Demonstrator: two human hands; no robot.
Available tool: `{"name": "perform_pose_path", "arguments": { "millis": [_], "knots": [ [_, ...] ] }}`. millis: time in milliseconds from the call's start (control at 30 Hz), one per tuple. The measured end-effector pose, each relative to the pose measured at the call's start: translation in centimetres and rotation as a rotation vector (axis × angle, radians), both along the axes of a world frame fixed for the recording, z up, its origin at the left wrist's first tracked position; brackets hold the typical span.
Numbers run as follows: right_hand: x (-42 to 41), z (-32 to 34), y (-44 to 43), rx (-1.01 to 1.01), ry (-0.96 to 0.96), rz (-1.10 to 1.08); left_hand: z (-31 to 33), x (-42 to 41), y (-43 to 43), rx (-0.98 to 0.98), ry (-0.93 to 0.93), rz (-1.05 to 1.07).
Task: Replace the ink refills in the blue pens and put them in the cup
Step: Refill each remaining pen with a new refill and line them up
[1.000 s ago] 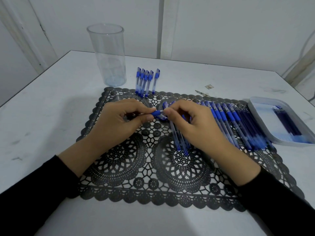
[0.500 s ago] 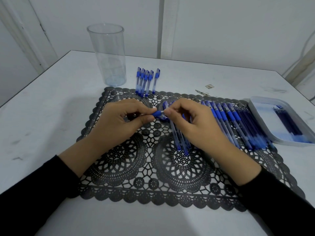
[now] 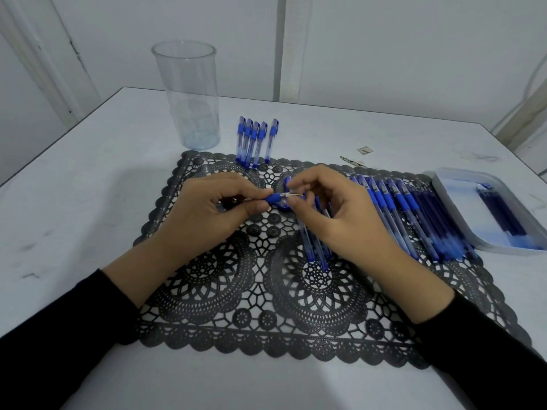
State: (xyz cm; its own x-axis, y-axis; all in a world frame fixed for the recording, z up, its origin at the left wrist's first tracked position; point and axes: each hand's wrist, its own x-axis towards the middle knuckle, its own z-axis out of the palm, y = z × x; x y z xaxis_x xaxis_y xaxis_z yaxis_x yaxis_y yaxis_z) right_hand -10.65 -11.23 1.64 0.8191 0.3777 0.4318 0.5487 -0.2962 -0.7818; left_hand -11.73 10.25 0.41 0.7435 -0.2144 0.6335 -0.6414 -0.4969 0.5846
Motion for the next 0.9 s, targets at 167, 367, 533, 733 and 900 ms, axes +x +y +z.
{"name": "perform_pose_path", "arguments": {
  "millis": [167,367,533,733,900],
  "knots": [
    [0.1,0.2,-0.1,-0.026,-0.013,-0.041,0.1,0.0,0.0,0.003,0.010,-0.003],
    [0.3,0.3,-0.2,-0.038,-0.047,-0.019,0.1,0.0,0.1,0.002,0.014,0.009],
    [0.1,0.5,-0.1,-0.115,-0.091,-0.058,0.0,0.0,0.0,0.023,0.006,0.006],
    [1.3,0.3,0.5,-0.170,-0.001,-0.102,0.2,0.3,0.8,0.012,0.107,0.104],
    [2.4,0.2,1.4,-0.544,-0.229,-0.096,0.3,0.7,2.0,-0.008,0.155,0.216]
  ]
}}
